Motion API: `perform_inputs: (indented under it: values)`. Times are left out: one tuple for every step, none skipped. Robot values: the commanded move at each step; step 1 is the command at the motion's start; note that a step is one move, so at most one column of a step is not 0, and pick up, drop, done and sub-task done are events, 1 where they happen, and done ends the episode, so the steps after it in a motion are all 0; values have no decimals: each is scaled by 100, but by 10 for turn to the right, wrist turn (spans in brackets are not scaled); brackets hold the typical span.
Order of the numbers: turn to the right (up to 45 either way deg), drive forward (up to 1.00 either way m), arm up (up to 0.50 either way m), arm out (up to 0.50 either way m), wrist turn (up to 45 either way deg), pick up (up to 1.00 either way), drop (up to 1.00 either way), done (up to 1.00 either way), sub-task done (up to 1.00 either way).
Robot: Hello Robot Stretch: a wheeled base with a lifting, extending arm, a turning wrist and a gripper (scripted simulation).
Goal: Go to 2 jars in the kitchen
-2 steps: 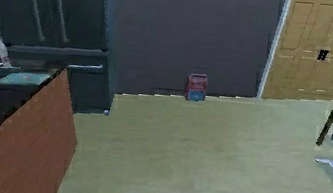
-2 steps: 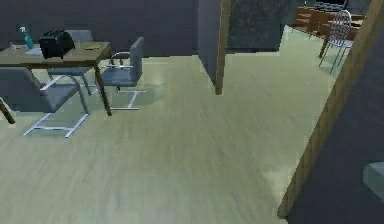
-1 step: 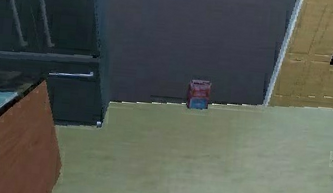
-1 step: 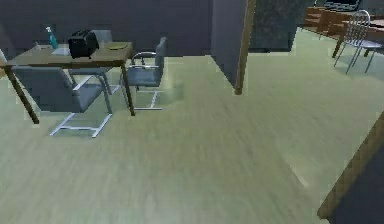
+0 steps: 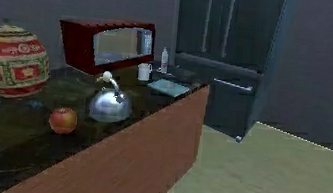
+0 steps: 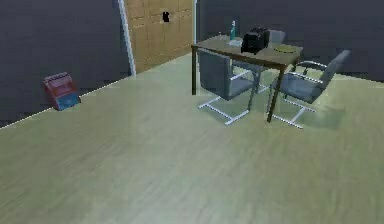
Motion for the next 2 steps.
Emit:
perform_inputs:
  values:
    - [-360,0,0,0,0,0,0,0,0]
    - [0,0,0,0,0,0,0,100,0]
